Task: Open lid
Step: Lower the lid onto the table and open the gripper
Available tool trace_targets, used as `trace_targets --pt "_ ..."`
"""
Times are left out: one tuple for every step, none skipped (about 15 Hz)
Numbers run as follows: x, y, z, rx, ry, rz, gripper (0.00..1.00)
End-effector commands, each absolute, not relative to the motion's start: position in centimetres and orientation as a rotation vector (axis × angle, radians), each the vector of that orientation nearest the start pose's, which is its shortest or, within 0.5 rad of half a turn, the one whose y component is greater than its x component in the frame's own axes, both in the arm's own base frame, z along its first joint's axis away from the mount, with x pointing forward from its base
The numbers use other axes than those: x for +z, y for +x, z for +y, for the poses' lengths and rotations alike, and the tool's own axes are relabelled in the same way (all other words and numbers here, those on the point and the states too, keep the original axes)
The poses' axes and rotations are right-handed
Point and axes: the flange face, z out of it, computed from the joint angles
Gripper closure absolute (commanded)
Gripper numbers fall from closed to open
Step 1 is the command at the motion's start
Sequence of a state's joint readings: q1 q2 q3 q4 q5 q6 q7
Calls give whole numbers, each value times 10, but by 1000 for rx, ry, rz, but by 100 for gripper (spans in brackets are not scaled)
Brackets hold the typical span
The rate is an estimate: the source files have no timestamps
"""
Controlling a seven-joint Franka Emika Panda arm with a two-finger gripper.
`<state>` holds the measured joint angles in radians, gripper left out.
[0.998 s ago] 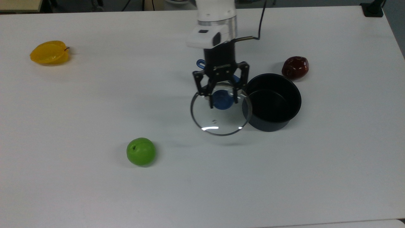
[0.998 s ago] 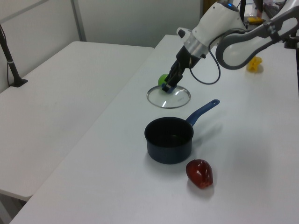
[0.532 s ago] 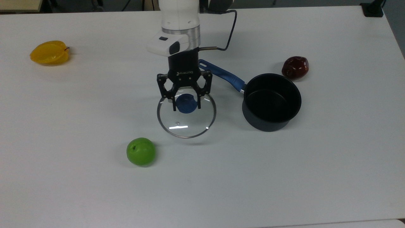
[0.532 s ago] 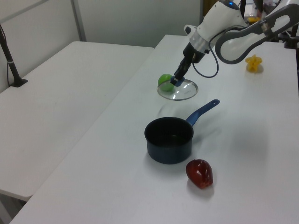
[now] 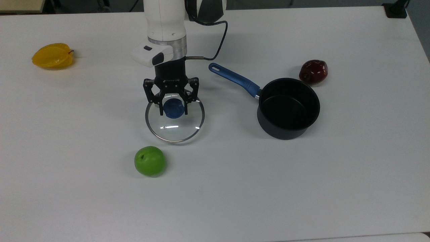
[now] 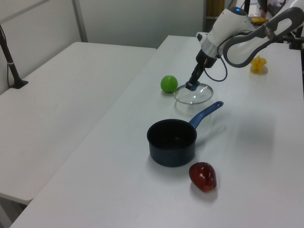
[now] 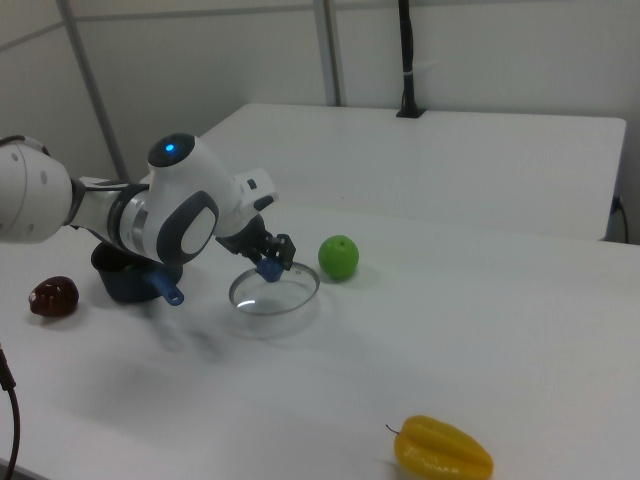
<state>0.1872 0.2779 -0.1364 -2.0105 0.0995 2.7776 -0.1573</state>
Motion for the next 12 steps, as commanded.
trace_targets --pt "360 635 35 -779 -3046 -250 45" --pt "358 635 35 -779 -3046 -248 44" --pt "354 636 31 -773 -3051 -239 44" --pt "354 636 28 -775 -3053 -232 43" --pt "350 636 27 -766 -3056 -231 43" --pt "349 636 27 -764 -3057 -231 43" --pt "348 636 27 -761 -3058 -231 41" --pt "348 636 27 -759 -3058 -231 38" --pt "346 636 26 -752 -3060 -226 37" --pt "345 635 26 -743 -3062 -226 34" --pt "344 635 26 -733 -3064 -227 28" --pt "344 635 25 -731 -3064 -224 26"
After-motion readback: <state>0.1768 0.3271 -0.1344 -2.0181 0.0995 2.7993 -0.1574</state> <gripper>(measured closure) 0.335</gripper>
